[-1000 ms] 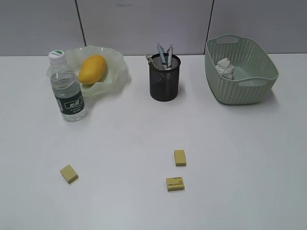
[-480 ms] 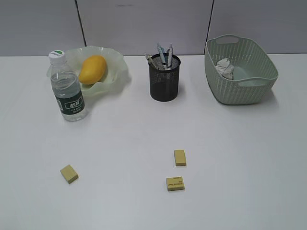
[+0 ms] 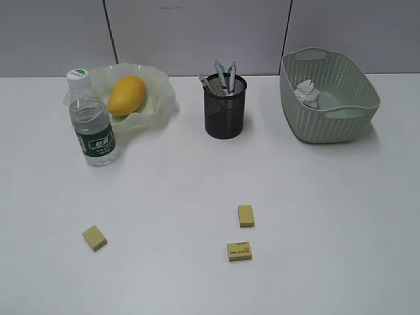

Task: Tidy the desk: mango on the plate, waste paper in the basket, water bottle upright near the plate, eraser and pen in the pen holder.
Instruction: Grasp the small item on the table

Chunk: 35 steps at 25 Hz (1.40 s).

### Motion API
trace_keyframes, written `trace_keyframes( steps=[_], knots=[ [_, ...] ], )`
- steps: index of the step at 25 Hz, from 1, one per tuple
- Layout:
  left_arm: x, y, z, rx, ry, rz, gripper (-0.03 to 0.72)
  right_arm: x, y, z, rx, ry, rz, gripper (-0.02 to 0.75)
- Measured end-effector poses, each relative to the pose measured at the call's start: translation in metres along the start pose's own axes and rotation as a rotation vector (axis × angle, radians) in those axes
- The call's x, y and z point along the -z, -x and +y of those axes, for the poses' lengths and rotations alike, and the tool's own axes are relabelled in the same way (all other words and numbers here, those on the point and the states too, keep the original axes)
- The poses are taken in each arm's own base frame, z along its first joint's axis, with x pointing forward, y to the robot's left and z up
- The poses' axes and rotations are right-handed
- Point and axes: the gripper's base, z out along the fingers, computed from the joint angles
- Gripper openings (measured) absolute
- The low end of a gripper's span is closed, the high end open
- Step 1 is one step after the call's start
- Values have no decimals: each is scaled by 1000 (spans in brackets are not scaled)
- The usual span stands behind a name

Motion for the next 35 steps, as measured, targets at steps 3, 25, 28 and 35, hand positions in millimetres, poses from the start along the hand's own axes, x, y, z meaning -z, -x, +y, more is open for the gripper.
trace_keyframes(
  steps=[3, 25, 28, 35],
  knots=[
    [0, 0, 0, 0, 0, 1, 502, -5, -7, -1, 5, -3, -8, 478],
    [0, 0, 0, 0, 0, 1, 554, -18, -10, -2, 21, -4, -32, 478],
    [0, 0, 0, 0, 0, 1, 615, -18, -10, -2, 21, -5, -34, 478],
    [0, 0, 0, 0, 0, 1, 589, -18, -10, -2, 21, -5, -35, 478]
  ],
)
